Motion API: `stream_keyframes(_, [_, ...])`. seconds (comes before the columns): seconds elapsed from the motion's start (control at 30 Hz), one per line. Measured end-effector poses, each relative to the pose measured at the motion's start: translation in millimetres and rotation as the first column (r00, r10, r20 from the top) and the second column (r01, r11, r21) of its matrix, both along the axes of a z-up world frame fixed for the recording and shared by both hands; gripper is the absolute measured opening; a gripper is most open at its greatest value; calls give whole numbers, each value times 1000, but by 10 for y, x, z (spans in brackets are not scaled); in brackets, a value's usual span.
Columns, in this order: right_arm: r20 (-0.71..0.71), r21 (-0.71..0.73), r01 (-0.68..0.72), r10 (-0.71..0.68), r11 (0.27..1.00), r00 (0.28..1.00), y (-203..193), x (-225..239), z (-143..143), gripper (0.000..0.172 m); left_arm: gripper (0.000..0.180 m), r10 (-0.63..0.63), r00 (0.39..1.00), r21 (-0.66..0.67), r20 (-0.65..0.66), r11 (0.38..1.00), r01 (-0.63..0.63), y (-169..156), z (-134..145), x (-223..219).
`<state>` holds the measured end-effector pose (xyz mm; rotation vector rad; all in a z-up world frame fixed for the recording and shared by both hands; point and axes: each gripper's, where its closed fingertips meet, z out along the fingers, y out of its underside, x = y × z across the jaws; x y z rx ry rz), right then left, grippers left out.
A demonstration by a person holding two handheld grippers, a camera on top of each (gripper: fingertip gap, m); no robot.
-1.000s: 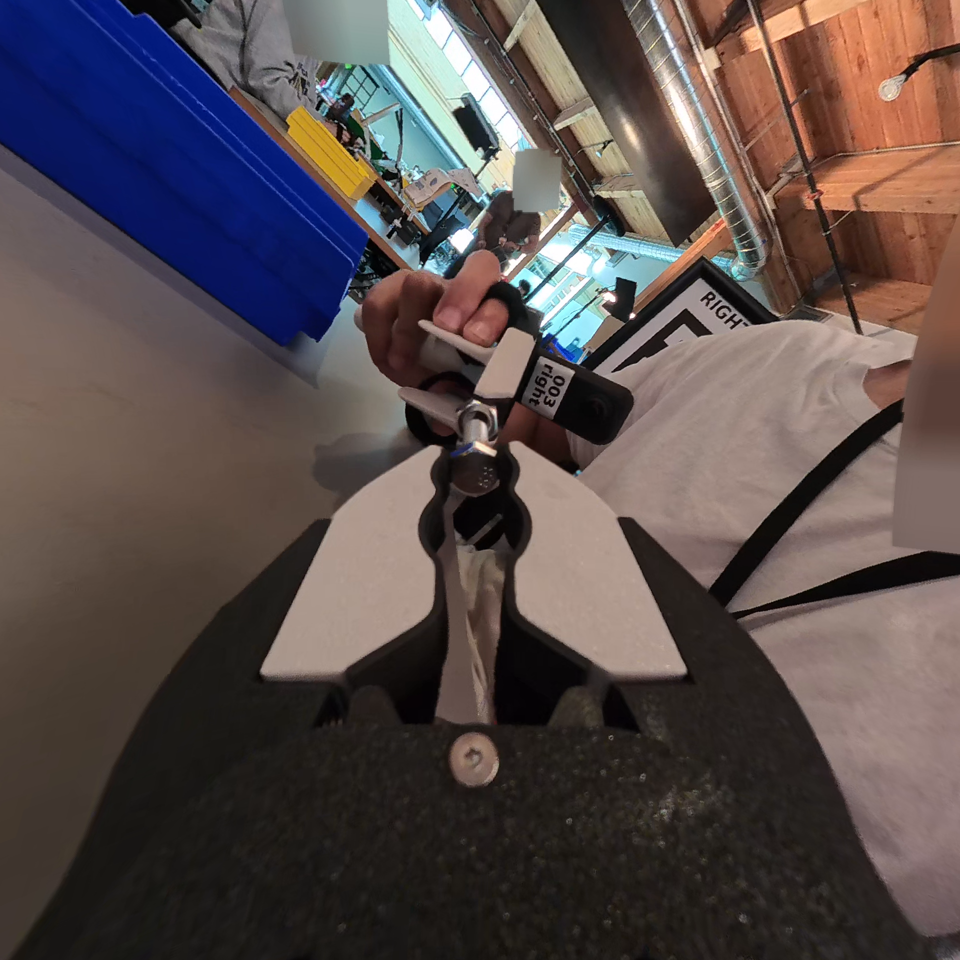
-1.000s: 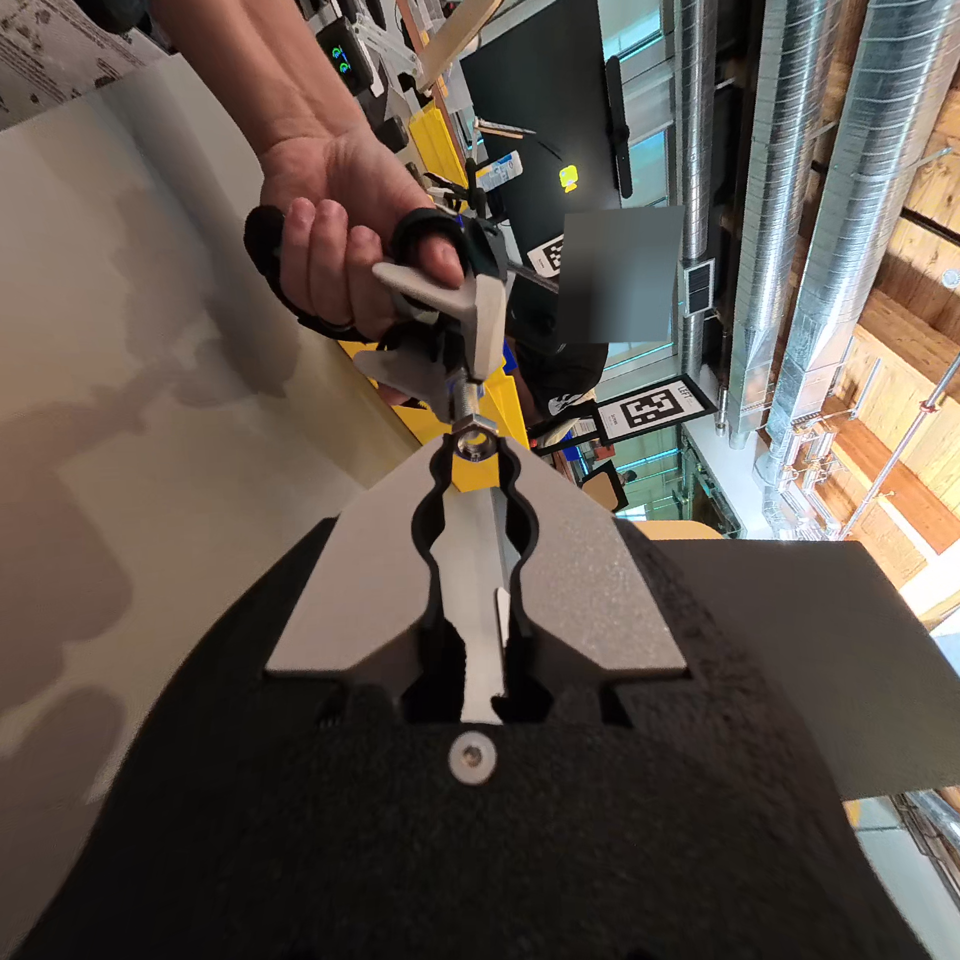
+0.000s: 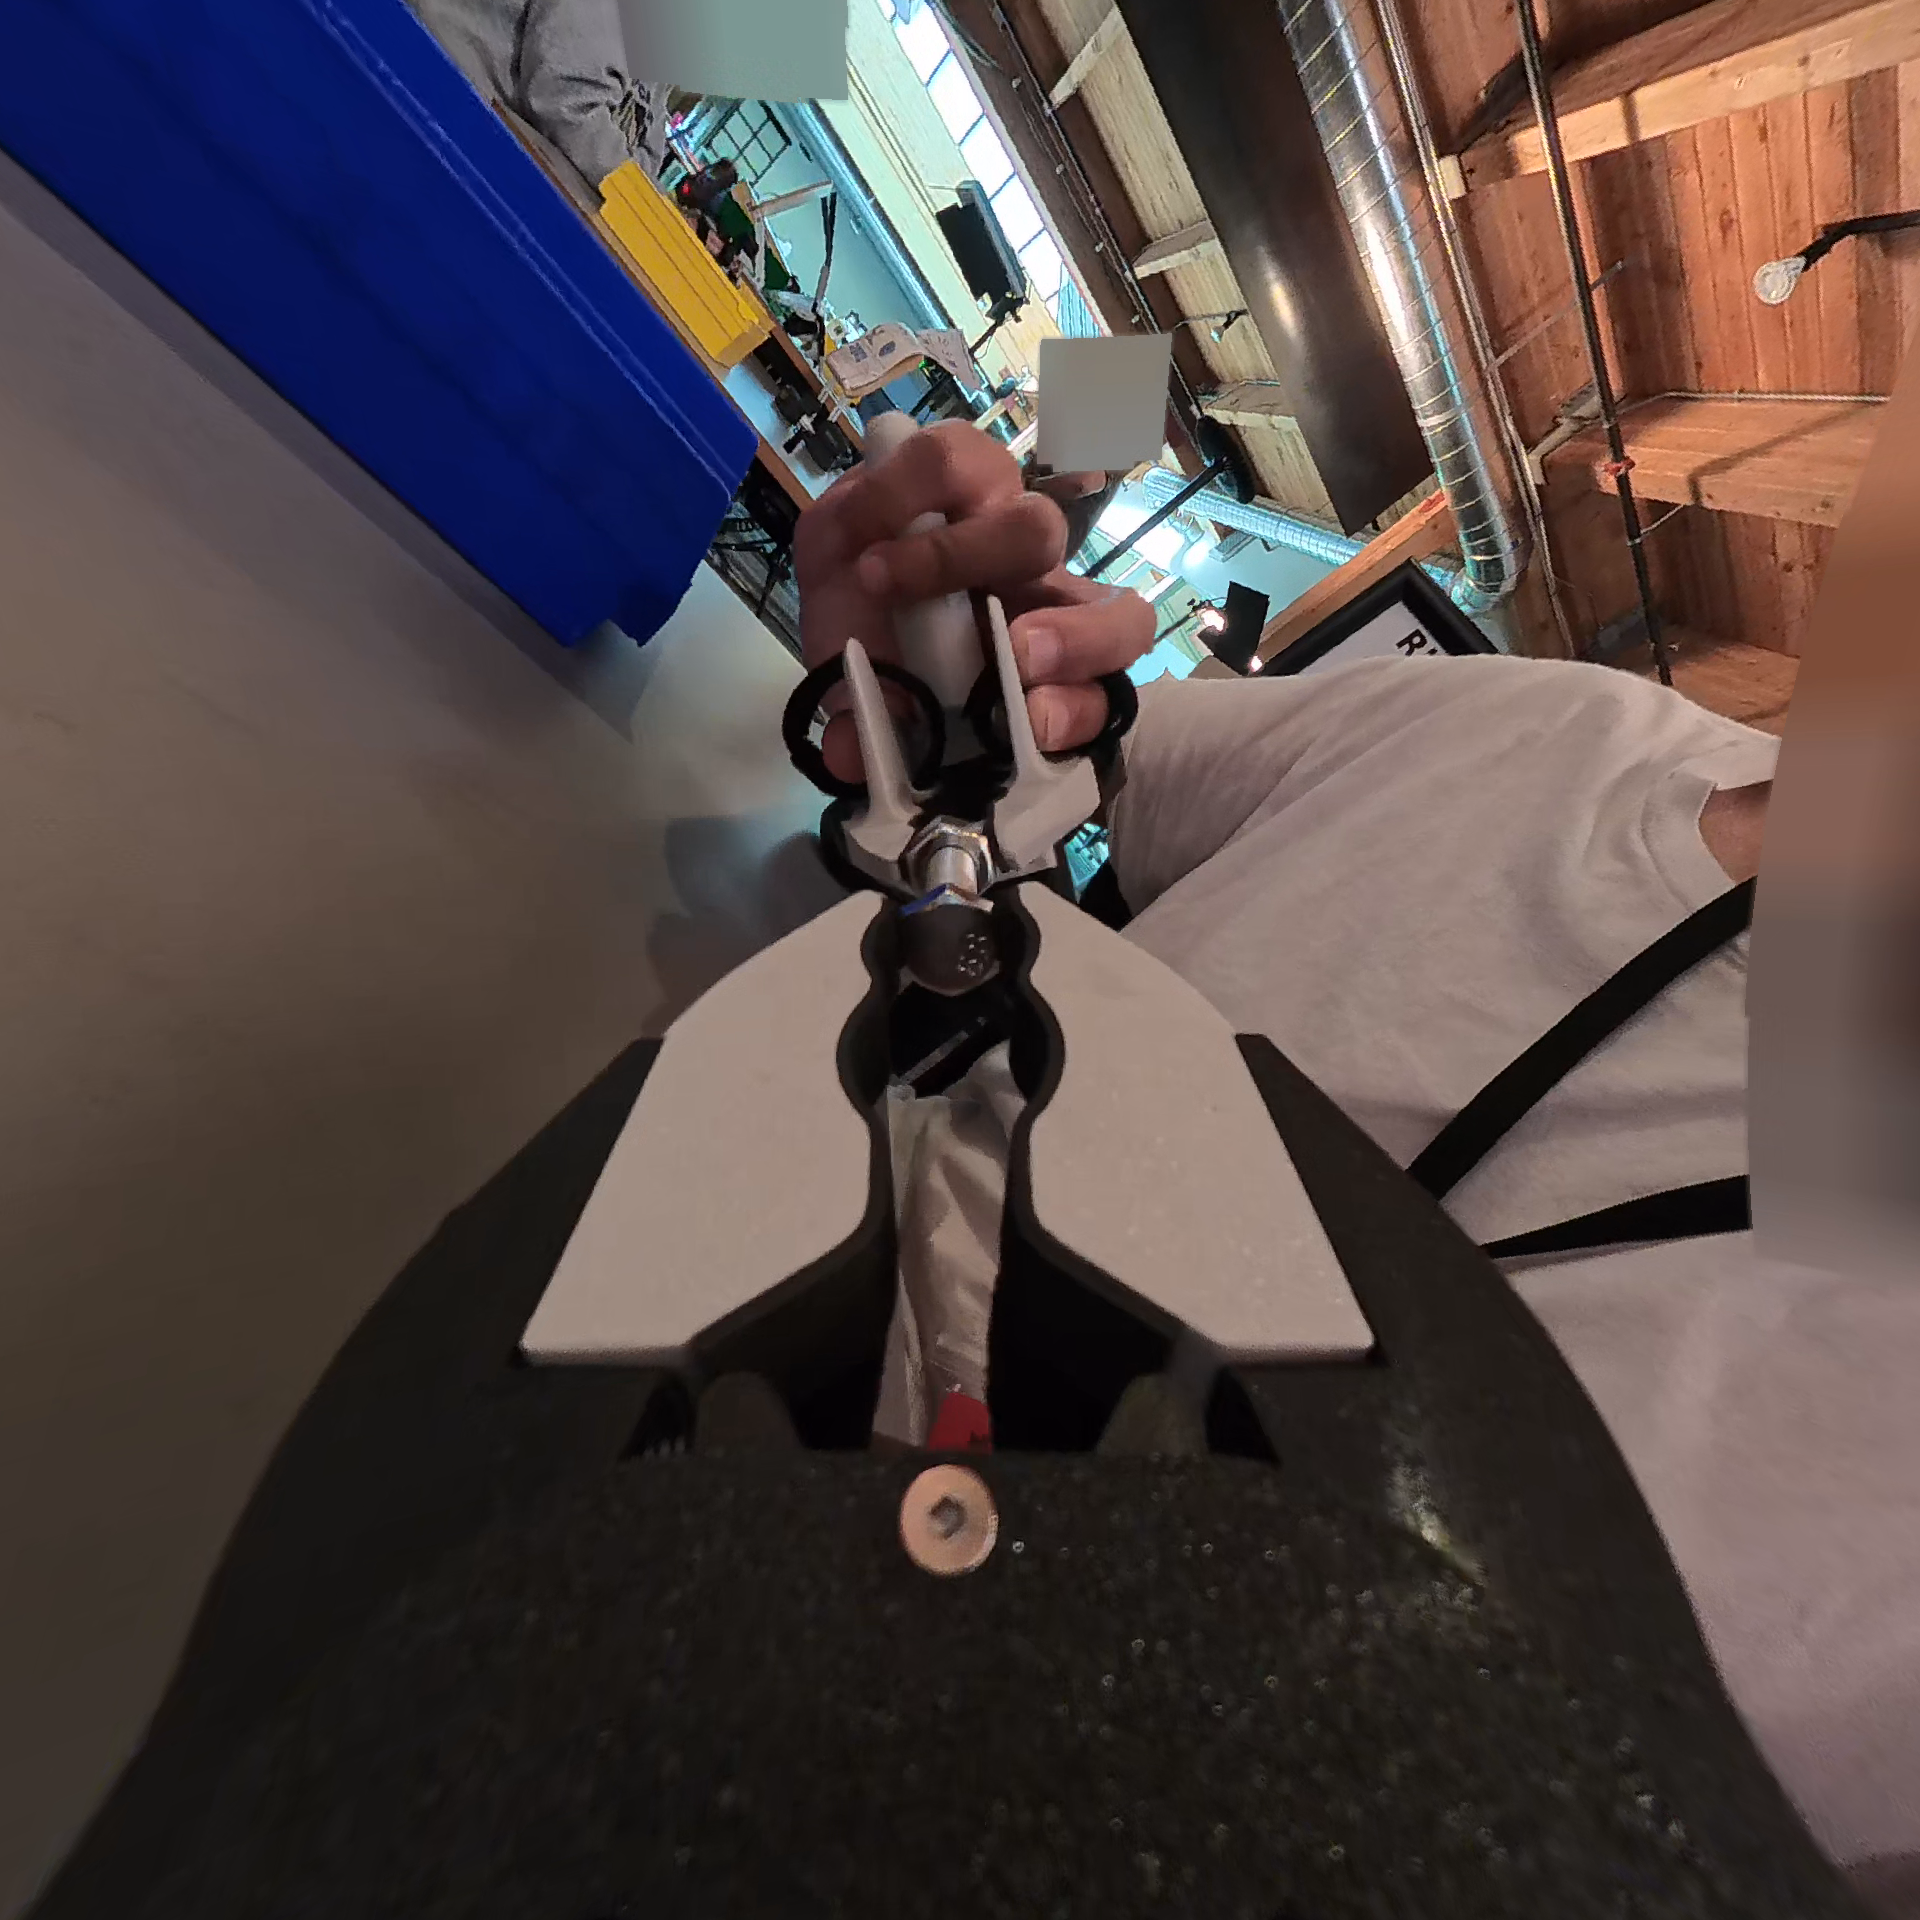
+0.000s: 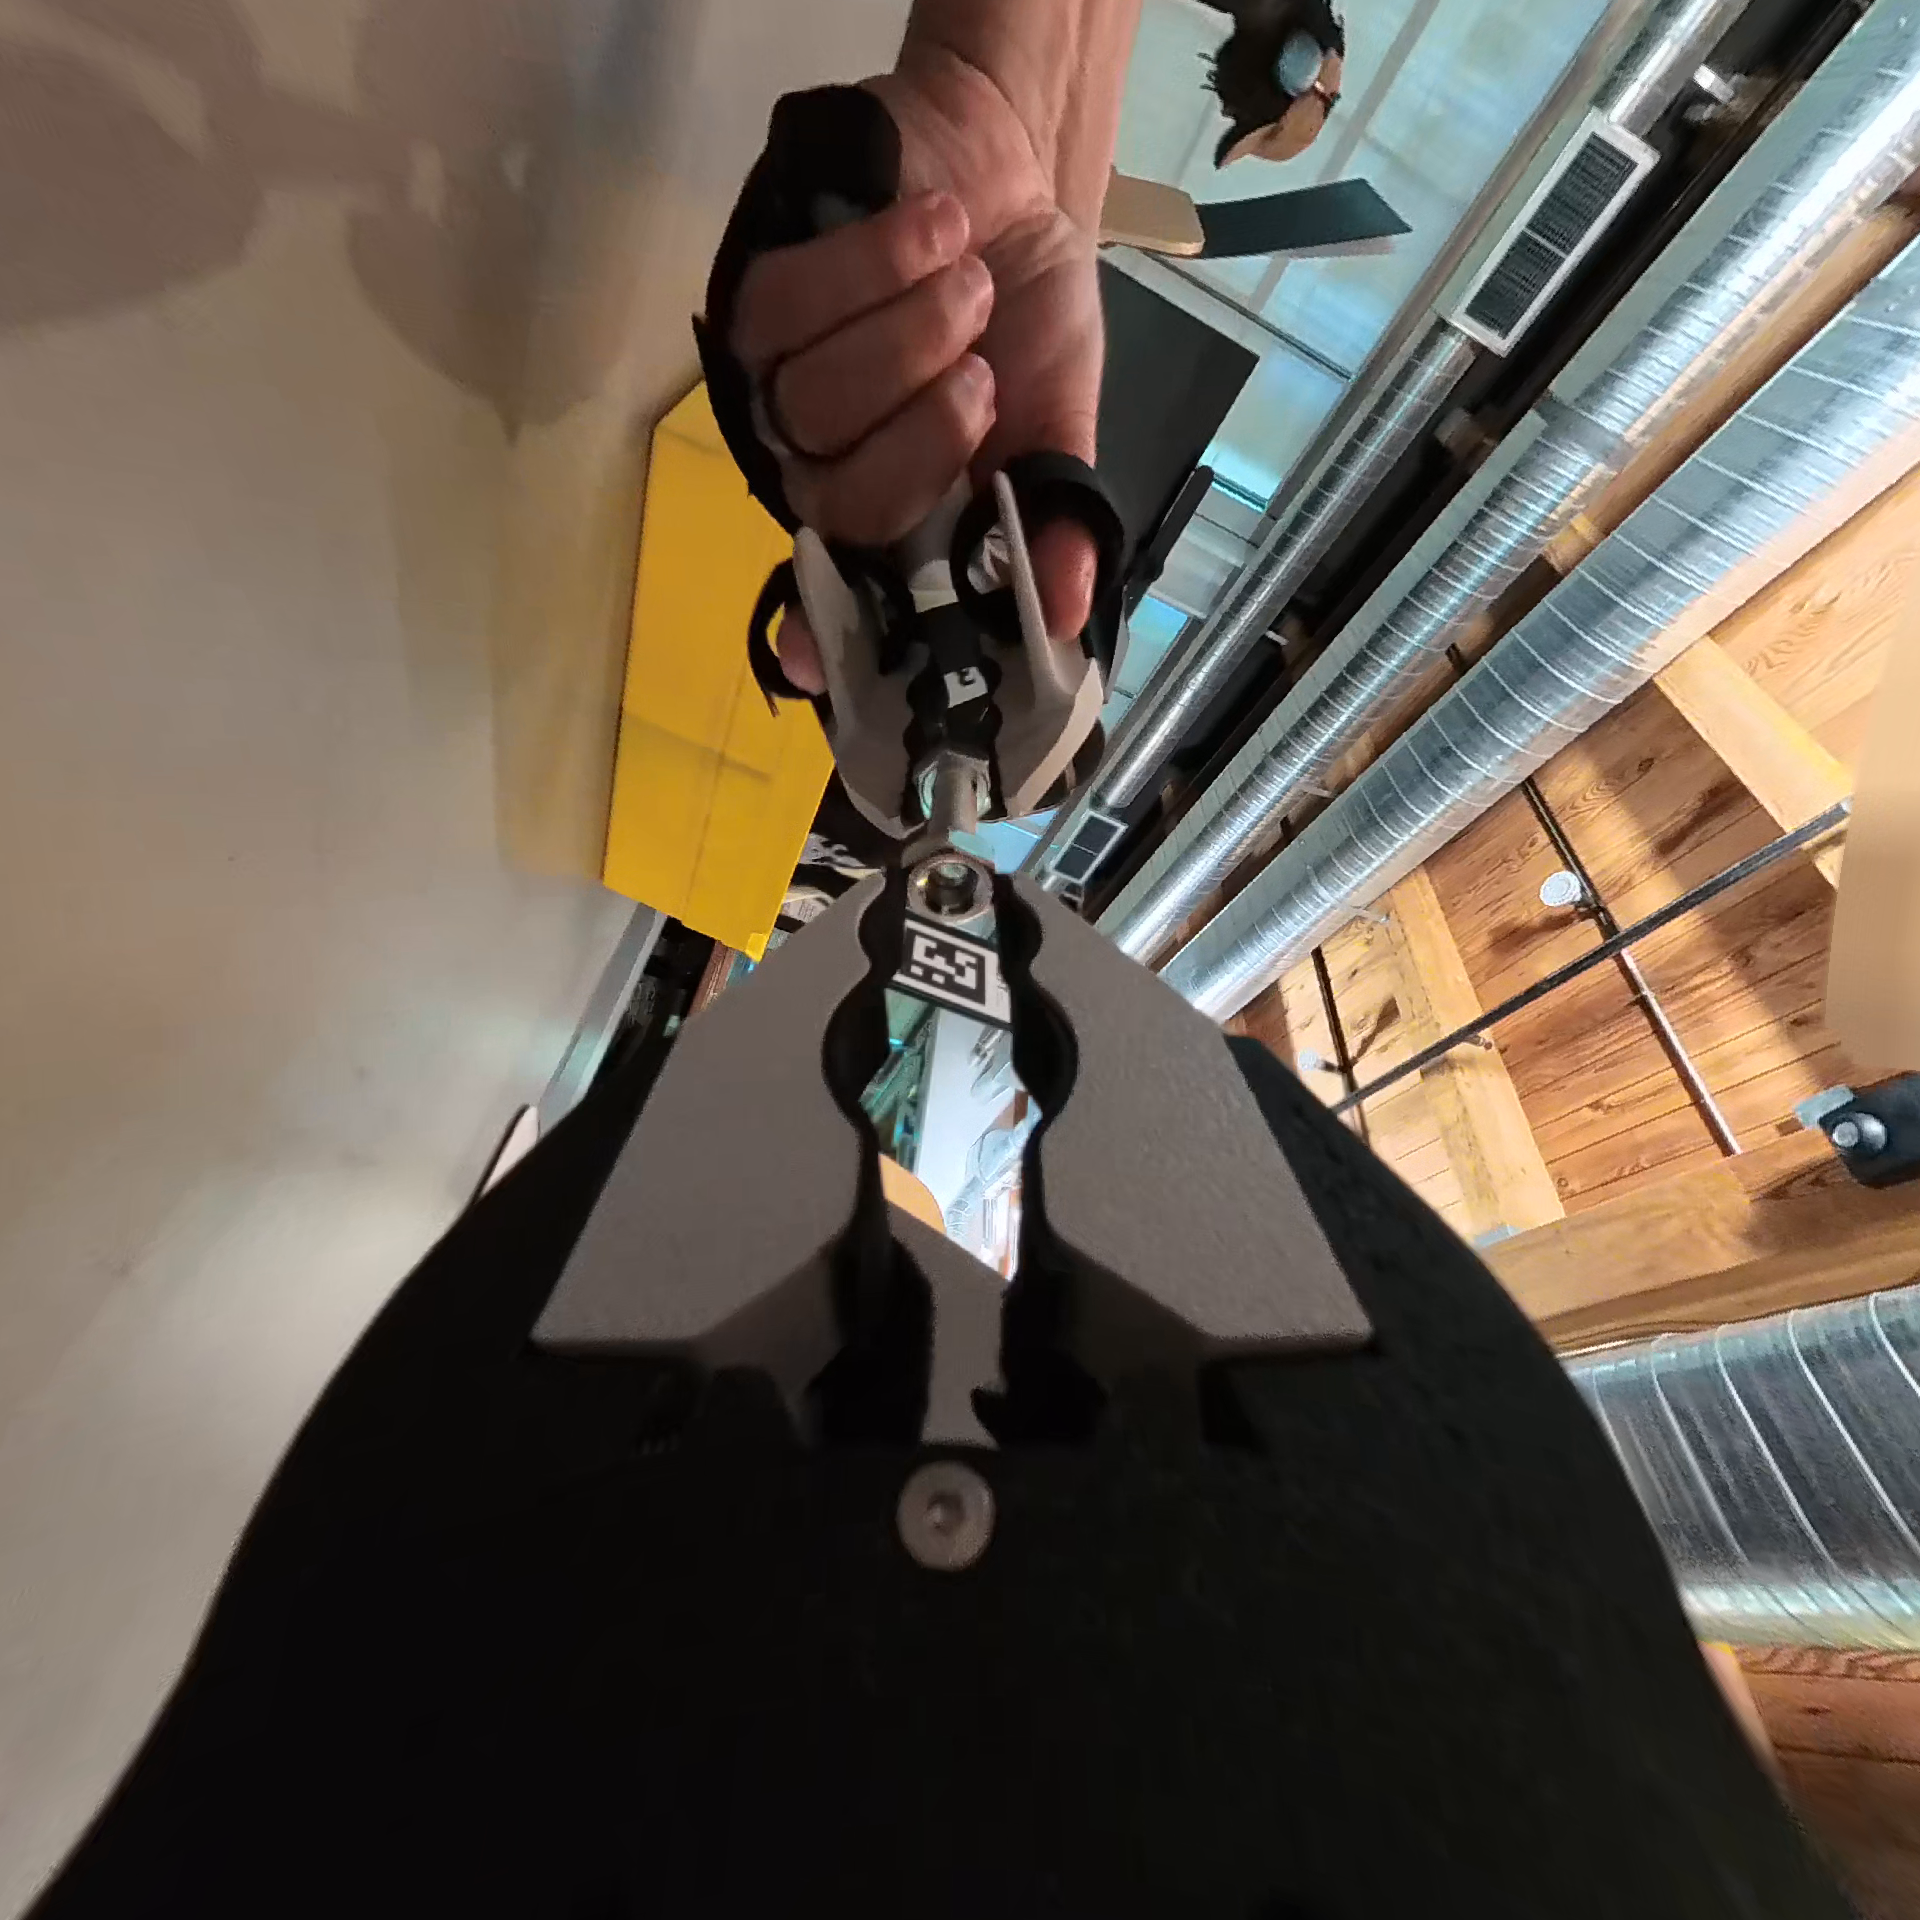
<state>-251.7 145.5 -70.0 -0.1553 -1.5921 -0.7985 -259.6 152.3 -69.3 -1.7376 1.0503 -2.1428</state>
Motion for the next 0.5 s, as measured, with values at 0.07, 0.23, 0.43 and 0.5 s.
stream_keyframes(0.07, [-25, -29, 5, -5, 1000, 1000, -4, -8, 24, 16, 17, 1, 1000, 25, 11, 1000, -1, -7, 26, -9])
stream_keyframes(0.23, [-110, -188, -15, -6, 982, 994, -32, -12, 90, 17, 17, -5, 999, 92, 36, 996, 2, -45, 88, -23])
stream_keyframes(0.43, [-257, -505, -73, -69, 860, 964, -48, -21, 216, 17, 17, 3, 996, 143, 93, 990, -16, -71, 216, -40])
stream_keyframes(0.5, [-303, -623, -114, -104, 774, 947, -53, -24, 247, 17, 18, 8, 995, 172, 104, 985, -26, -80, 254, -46])
